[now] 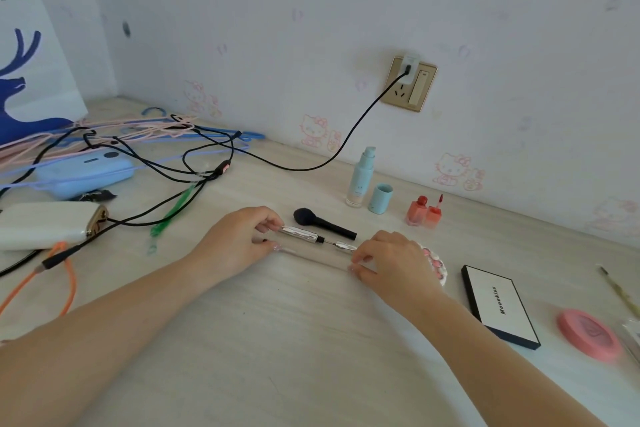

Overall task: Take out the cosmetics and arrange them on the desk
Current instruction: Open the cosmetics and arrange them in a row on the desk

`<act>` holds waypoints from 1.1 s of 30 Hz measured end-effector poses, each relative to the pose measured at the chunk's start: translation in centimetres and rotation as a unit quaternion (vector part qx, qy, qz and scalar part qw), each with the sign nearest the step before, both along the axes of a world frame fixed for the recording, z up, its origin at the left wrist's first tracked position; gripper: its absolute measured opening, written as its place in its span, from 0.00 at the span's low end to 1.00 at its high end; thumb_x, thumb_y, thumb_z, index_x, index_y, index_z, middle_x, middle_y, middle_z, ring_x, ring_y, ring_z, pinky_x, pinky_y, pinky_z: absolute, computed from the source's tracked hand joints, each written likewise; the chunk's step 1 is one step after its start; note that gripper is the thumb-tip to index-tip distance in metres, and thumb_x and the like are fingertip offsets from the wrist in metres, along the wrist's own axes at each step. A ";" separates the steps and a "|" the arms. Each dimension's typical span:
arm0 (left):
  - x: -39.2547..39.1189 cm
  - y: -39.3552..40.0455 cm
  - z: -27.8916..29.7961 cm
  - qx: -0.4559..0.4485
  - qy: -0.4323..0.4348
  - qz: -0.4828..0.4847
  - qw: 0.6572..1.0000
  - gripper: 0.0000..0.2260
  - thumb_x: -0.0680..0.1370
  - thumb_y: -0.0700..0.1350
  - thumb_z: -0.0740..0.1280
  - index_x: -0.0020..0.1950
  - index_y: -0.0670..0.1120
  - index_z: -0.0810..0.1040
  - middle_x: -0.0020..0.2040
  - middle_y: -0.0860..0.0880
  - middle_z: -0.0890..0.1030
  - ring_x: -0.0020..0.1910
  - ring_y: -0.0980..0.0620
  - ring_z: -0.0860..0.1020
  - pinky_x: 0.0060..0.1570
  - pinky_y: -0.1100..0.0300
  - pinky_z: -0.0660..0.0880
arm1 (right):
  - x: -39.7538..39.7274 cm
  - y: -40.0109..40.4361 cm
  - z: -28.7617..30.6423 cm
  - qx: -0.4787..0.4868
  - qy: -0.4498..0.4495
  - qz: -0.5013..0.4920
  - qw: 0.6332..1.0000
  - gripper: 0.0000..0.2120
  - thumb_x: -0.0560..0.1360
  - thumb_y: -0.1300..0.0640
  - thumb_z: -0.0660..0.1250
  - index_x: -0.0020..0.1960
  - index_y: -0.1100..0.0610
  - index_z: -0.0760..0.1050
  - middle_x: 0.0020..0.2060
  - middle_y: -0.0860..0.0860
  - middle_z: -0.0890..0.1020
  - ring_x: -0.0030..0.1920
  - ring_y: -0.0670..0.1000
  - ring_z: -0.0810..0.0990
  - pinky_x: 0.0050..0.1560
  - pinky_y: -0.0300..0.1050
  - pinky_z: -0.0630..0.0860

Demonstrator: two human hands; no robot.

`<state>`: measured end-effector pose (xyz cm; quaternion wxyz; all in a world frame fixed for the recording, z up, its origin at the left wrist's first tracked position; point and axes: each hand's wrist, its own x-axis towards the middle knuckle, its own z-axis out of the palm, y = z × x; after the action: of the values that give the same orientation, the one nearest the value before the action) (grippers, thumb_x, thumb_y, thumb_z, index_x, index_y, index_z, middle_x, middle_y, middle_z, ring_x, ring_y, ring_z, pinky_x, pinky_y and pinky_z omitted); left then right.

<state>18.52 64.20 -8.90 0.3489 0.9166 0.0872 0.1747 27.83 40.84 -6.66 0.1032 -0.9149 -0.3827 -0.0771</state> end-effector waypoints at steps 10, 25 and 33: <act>3.5 -7.8 5.1 -0.112 -0.055 -0.112 0.986 0.10 0.72 0.38 0.72 0.44 0.53 0.79 0.45 0.57 0.82 0.42 0.64 0.78 0.38 0.74 0.71 | 1.0 -5.5 3.0 0.319 0.249 -0.067 0.912 0.10 0.74 0.60 0.68 0.42 0.44 0.78 0.35 0.43 0.78 0.31 0.38 0.75 0.34 0.26 0.69; 16.6 -29.1 7.3 -0.077 -0.020 -0.319 0.945 0.08 0.72 0.38 0.72 0.44 0.51 0.78 0.42 0.60 0.80 0.37 0.69 0.76 0.39 0.77 0.69 | 5.5 -25.5 2.5 0.413 0.189 -0.215 0.865 0.09 0.73 0.59 0.69 0.41 0.44 0.77 0.35 0.45 0.79 0.36 0.44 0.75 0.37 0.31 0.70; 22.1 -38.0 4.7 -0.036 0.006 -0.390 0.920 0.07 0.72 0.38 0.71 0.48 0.46 0.80 0.45 0.55 0.81 0.36 0.70 0.75 0.39 0.78 0.69 | 8.9 -34.8 0.6 0.406 0.160 -0.292 0.851 0.10 0.72 0.59 0.71 0.40 0.44 0.78 0.33 0.44 0.79 0.34 0.46 0.75 0.42 0.42 0.72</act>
<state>40.58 26.19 -4.15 0.4213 0.8659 -0.2692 0.0162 36.71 6.03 -6.10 0.4979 -0.8608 -0.0102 -0.1050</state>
